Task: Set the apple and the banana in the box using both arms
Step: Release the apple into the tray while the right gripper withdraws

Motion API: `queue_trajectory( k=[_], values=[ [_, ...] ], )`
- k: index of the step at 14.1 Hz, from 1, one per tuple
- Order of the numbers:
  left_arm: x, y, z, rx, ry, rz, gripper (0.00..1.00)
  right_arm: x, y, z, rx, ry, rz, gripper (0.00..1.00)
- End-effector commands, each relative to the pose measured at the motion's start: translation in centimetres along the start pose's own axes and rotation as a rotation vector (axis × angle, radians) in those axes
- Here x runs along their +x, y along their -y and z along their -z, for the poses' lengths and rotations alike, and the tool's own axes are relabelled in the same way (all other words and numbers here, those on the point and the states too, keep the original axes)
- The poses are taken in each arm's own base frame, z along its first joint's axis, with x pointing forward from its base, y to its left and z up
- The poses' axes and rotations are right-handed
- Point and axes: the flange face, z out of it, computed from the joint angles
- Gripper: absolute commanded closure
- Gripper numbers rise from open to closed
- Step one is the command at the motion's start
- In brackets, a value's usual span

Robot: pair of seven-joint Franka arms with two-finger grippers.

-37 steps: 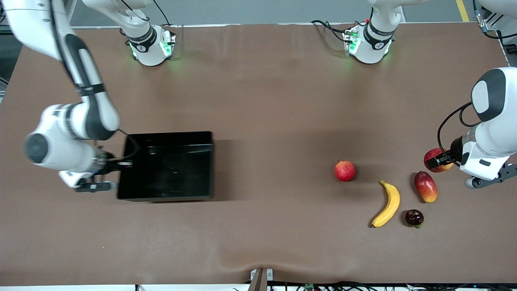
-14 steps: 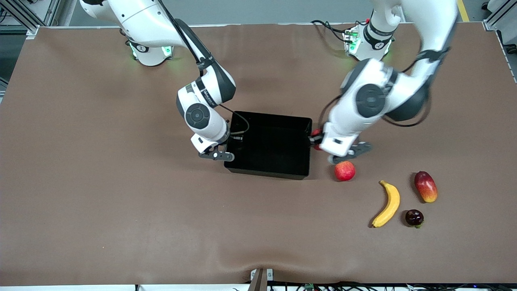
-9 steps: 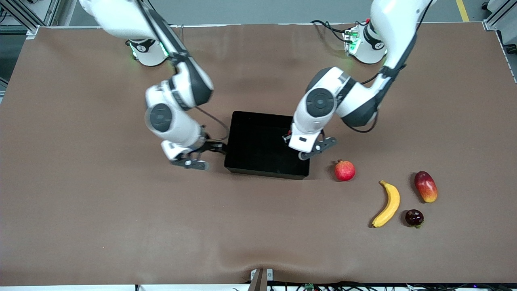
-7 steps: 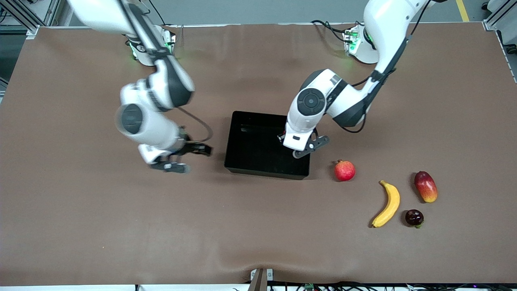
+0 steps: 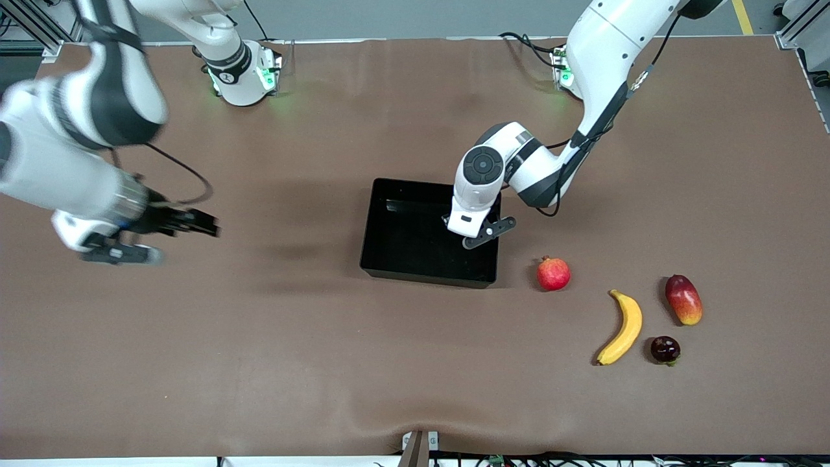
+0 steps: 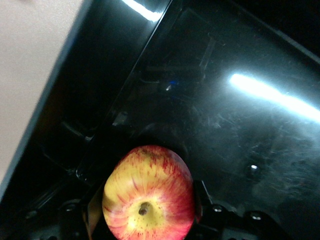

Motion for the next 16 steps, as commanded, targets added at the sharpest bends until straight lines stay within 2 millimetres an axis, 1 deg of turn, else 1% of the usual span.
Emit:
queue_trajectory(
  k=[1,2,3,4,5,6,7,8,9,10,11,12,13,14,15,16],
  values=[
    [0.5,-0.1,0.8,-0.013,-0.047,0.003,0.0,-2.5,-3.3,4.3,-0.015,-0.014,0.011,0.0],
    [0.7,-0.3,2.0,-0.022,-0.059,0.006,0.0,-2.9,-3.6,5.9,-0.027,-0.01,0.005,0.0],
    [1.2,-0.4,4.3,-0.026,-0.081,0.013,0.0,-3.2,-3.9,7.7,-0.043,-0.005,-0.001,0.0],
    [2.0,0.0,7.9,-0.008,-0.107,0.023,0.0,-3.4,-3.9,9.7,-0.062,-0.003,0.0,0.0],
    [2.9,0.2,11.8,0.009,-0.13,0.038,0.0,-3.8,-4.0,11.1,-0.088,0.003,0.001,0.0],
    [4.1,0.5,15.4,0.023,-0.146,0.05,0.0,-4.2,-4.1,12.2,-0.104,0.012,-0.023,0.0],
    [5.4,1.0,18.1,0.04,-0.152,0.033,0.0,-4.7,-4.1,12.9,-0.106,0.029,-0.059,0.0],
    [7.2,2.0,20.1,0.06,-0.149,-0.008,0.0,-5.2,-4.0,13.4,-0.107,0.041,-0.088,0.0],
    [9.5,3.6,21.4,0.074,-0.144,-0.049,0.0,-6.0,-3.9,14.4,-0.11,0.027,-0.09,0.0],
    [12.3,5.9,22.0,0.079,-0.138,-0.084,0.0,-6.4,-3.9,15.1,-0.118,0.014,-0.091,0.0],
    [14.8,8.1,22.0,0.086,-0.126,-0.102,0.0,-6.5,-3.9,15.3,-0.132,0.011,-0.089,0.0],
    [17.0,9.9,21.2,0.093,-0.107,-0.11,0.0,-6.6,-3.8,15.6,-0.135,0.003,-0.087,0.0],
    [18.8,11.2,19.5,0.112,-0.09,-0.111,0.0,-6.6,-3.7,15.8,-0.133,-0.004,-0.085,0.0],
    [21.1,12.8,17.7,0.134,-0.082,-0.107,0.0,-6.6,-3.6,16.2,-0.133,-0.018,-0.078,0.0],
    [23.5,14.5,15.6,0.178,-0.103,-0.119,0.0,-6.5,-3.6,16.7,-0.134,-0.03,-0.073,0.0],
    [25.2,15.6,13.9,0.21,-0.124,-0.15,0.0,-6.4,-3.6,16.8,-0.135,-0.031,-0.068,0.0]
  ],
)
